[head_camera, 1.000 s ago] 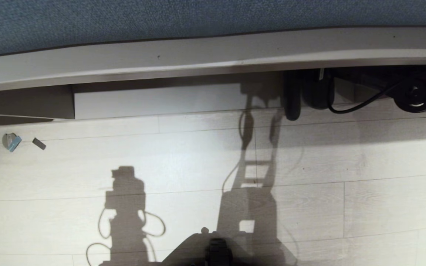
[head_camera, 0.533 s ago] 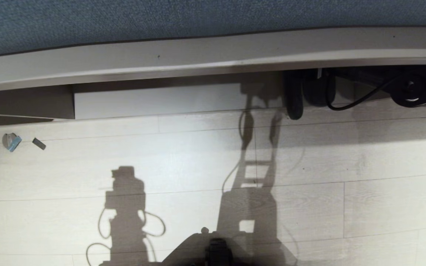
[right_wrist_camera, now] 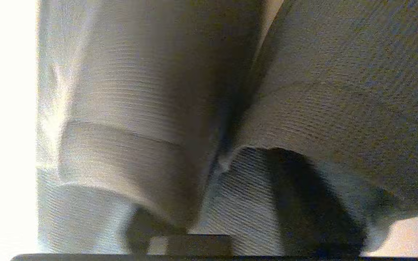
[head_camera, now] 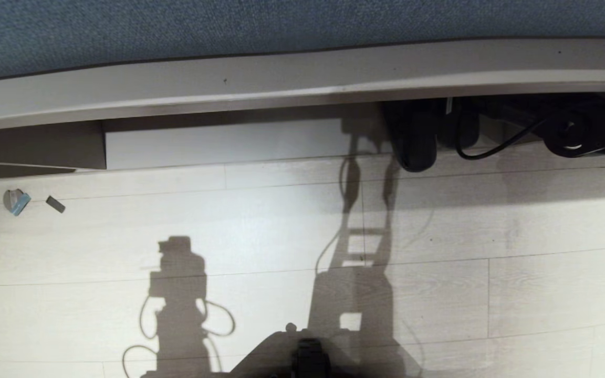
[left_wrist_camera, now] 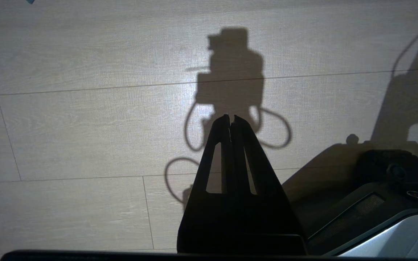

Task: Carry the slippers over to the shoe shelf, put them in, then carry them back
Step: Place the slippers into the shoe cabinet

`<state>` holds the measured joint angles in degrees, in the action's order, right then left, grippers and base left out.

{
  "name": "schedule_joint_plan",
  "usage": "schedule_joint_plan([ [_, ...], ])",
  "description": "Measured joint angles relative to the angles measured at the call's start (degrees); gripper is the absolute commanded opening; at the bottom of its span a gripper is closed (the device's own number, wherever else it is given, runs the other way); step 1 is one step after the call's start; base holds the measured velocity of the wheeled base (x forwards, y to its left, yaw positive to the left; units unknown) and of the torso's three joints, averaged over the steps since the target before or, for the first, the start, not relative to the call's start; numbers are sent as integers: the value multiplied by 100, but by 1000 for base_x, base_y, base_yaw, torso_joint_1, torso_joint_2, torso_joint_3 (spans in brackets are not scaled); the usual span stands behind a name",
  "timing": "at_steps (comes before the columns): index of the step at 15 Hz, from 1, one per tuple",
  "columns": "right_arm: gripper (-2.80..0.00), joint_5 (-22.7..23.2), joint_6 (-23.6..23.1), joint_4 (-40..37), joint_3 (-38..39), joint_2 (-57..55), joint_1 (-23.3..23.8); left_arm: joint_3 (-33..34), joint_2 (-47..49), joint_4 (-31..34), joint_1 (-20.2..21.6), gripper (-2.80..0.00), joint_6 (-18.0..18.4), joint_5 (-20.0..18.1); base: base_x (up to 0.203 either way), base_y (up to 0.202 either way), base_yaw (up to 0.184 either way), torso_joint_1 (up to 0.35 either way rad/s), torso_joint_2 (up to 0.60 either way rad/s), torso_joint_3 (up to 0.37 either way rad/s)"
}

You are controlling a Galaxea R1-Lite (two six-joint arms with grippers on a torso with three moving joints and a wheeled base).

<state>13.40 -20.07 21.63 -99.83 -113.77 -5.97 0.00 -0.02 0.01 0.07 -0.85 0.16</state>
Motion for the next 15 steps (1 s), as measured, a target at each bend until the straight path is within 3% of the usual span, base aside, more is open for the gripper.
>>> schedule_joint_plan([
  [15,0,-39,20,111,847,517,-33,0,0,3,0,-280,0,0,0,0,0,0,0,0],
])
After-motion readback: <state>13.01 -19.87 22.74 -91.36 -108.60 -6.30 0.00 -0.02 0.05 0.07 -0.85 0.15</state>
